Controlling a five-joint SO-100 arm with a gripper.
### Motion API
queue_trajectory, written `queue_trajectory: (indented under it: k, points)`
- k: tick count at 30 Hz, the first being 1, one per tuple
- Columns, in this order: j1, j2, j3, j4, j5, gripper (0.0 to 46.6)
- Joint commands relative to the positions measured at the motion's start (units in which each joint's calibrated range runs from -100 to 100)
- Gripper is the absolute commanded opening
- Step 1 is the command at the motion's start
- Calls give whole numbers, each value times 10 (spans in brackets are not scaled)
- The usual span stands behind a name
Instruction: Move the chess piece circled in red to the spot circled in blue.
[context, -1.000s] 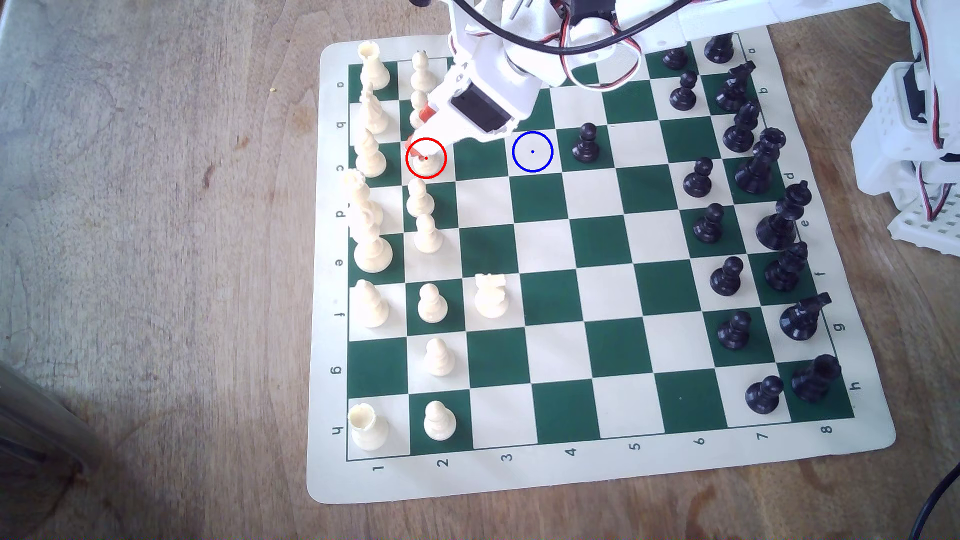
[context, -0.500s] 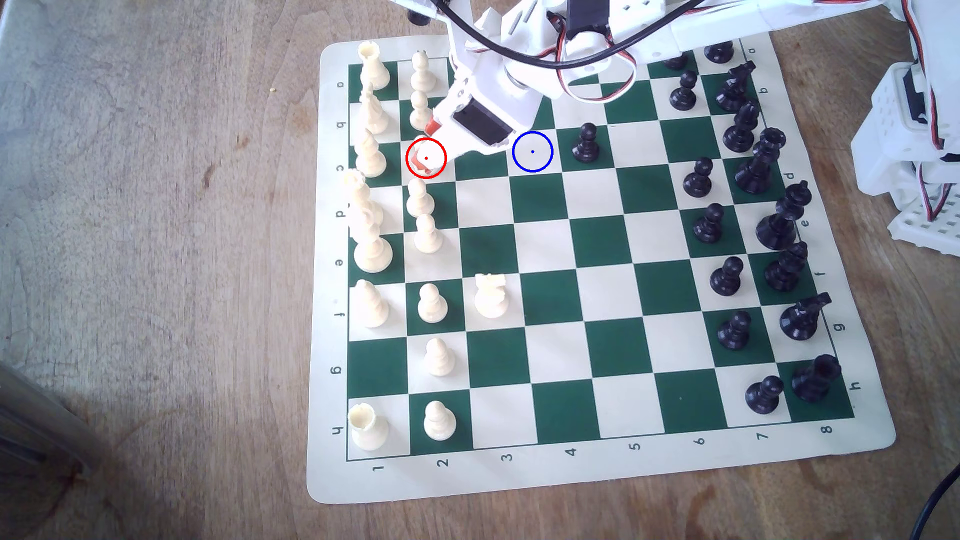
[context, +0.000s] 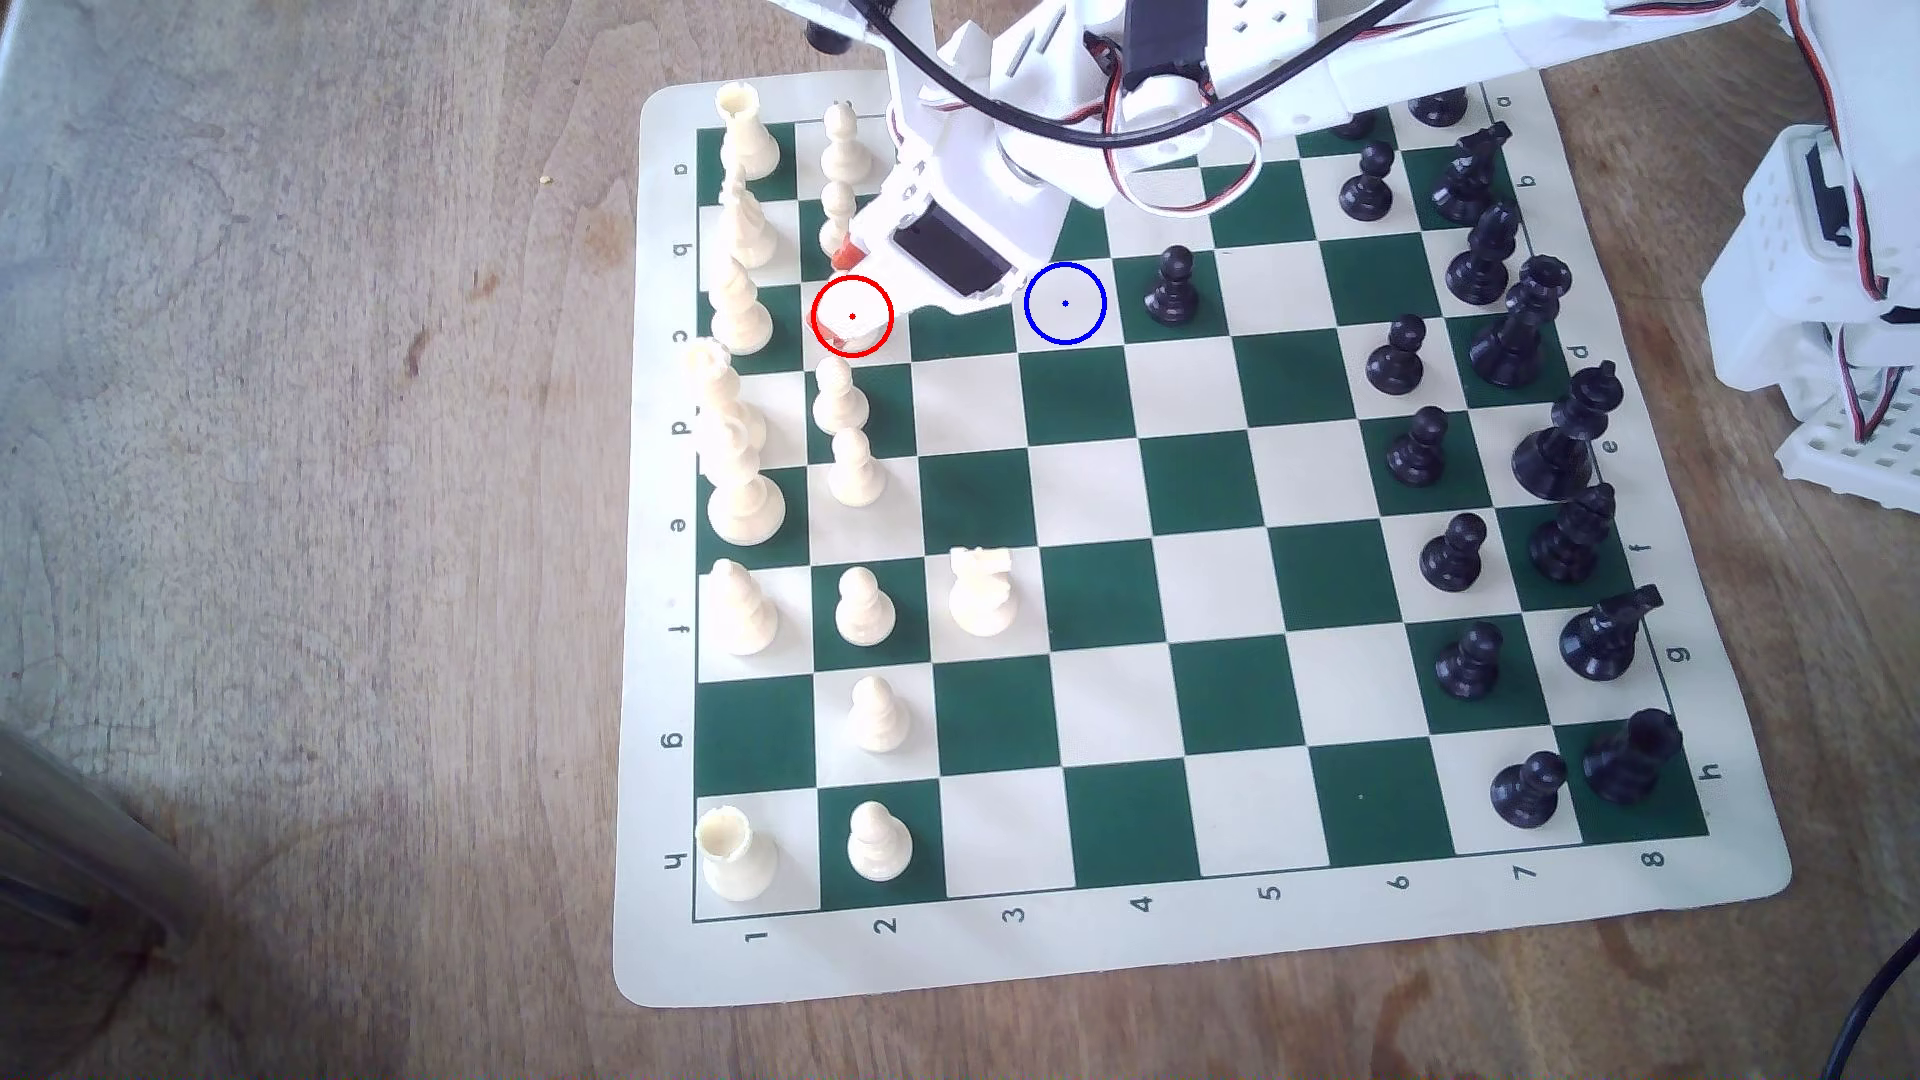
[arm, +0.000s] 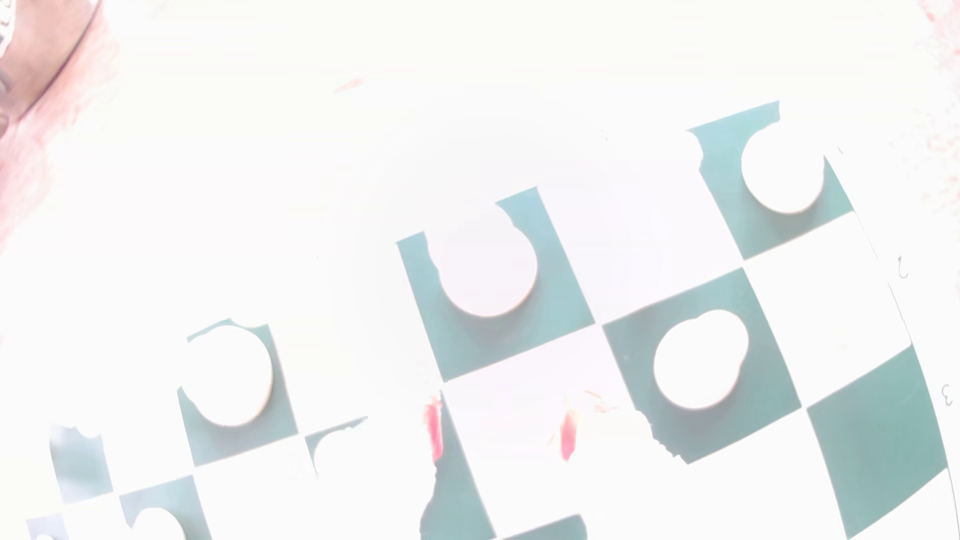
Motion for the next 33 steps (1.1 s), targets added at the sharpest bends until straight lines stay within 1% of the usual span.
queue_trajectory:
  k: [1,5,7,16,18,21,26,28,32,33]
  points:
    - [3,-13,-53,-9,-1,115]
    - [1,-10,-53,-9,0,71]
    - [2,-10,-53,-9,0,2]
    - [2,-22,-55,-4,1,2]
    - [1,-35,-70,21,2,2]
    - [3,-65,-126,107,12,2]
    - [1,-122,-119,187,22,2]
    - [1,-138,-96,201,24,2]
    - [2,-220,47,190,26,10]
    - [3,-256,112,163,26,15]
